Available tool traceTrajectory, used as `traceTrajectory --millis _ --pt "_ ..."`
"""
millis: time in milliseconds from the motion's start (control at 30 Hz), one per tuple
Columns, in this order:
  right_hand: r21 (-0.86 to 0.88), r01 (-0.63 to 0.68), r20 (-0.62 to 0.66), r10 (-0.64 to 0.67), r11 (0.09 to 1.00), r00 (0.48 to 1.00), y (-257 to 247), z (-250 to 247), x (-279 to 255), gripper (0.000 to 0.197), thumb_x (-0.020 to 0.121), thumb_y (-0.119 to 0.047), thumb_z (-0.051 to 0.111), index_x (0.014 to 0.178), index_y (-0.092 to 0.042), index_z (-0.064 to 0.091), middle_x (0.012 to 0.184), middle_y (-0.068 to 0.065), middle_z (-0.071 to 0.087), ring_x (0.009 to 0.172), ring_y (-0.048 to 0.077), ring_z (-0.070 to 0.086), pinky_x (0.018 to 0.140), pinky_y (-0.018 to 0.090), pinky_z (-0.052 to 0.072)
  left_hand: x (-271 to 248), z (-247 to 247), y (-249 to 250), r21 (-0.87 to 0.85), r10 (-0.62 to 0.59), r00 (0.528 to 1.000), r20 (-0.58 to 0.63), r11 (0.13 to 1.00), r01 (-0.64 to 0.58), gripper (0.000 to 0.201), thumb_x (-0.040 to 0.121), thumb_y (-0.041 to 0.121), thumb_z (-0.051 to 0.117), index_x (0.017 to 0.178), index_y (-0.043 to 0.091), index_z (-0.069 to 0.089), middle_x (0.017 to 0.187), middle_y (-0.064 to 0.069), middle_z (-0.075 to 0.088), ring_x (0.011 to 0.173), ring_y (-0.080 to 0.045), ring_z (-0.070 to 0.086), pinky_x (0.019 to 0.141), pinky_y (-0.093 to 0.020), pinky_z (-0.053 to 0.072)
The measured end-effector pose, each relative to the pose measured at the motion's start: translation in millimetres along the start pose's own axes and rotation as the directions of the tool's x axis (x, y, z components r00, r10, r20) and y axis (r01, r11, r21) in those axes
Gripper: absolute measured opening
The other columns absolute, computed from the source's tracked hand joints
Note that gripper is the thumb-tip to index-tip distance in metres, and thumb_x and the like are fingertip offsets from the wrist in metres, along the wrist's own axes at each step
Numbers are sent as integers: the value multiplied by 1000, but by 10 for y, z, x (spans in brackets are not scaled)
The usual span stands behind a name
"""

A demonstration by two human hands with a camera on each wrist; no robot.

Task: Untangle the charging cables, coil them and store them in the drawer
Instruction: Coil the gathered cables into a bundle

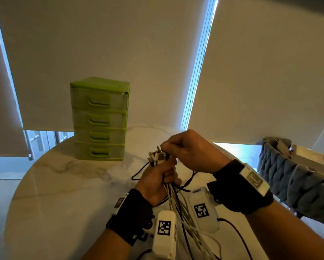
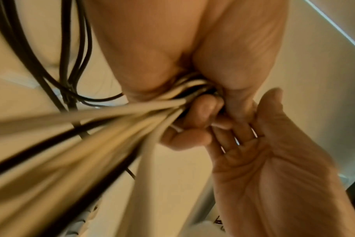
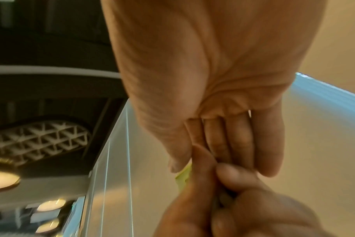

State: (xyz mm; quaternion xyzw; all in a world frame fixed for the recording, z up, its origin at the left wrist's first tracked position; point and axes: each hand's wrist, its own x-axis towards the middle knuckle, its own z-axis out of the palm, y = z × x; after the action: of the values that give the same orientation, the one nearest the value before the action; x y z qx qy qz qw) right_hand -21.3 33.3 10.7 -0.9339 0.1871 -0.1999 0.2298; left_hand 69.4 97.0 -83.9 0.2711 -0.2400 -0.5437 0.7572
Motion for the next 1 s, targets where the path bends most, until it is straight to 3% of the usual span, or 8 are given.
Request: traceTrajectory --millis 200,300,400,500,600,767,867,1000 --pt "-49 15 225 -3 999 974 -152 -36 -17 34 96 -44 50 112 -19 69 101 -5 72 91 8 67 87 28 54 -40 84 18 41 81 992 -100 996 -77 32 92 34 51 70 12 56 47 3 35 37 -6 33 38 -20 39" --pt "-17 -163 337 159 986 928 -38 -42 -113 80 85 -62 57 151 -28 26 142 -5 51 127 12 50 106 32 39 -79 156 73 71 121 992 -36 990 -119 44 84 52 45 64 18 64 52 3 54 46 -5 53 42 -20 43" --pt "179 -267 401 177 947 899 114 92 -303 95 78 -47 74 151 -38 14 124 1 62 109 18 64 94 41 53 -86 254 85 51 122 991 -61 992 -119 50 80 58 50 53 16 49 48 1 46 43 -6 47 39 -20 39" --pt "442 -395 409 211 806 888 170 78 -533 66 82 -23 73 138 -25 39 103 9 68 94 29 69 87 45 56 -129 476 75 76 193 981 -33 979 -190 47 76 55 53 57 18 32 47 4 20 36 -6 21 33 -19 24" --pt "577 -469 444 225 669 867 114 5 -872 20 88 -32 59 102 -17 58 76 5 67 70 21 65 72 35 58 -158 736 122 101 192 979 71 975 -199 46 78 54 51 61 18 30 48 5 20 37 -6 18 34 -19 23" --pt "572 -395 426 152 719 892 282 -28 -1680 27 88 -39 63 67 -22 66 49 1 48 43 15 46 51 27 45 -167 987 318 86 106 981 164 989 -122 35 99 35 42 66 22 42 46 8 20 34 -4 18 31 -16 21" --pt "361 -436 422 272 825 865 514 22 -2269 28 82 -40 72 67 -20 61 50 2 52 47 17 49 56 30 42 -193 1032 417 184 88 988 128 977 -110 43 100 42 42 63 21 34 45 8 19 33 -4 17 31 -17 19" --pt "313 -559 281 487 768 827 732 -14 -2916 38 78 -45 74 54 -24 54 46 1 48 44 14 45 51 25 40 -277 1102 242 296 16 994 107 954 -47 49 97 51 44 61 20 30 44 8 18 34 -5 17 32 -18 20"
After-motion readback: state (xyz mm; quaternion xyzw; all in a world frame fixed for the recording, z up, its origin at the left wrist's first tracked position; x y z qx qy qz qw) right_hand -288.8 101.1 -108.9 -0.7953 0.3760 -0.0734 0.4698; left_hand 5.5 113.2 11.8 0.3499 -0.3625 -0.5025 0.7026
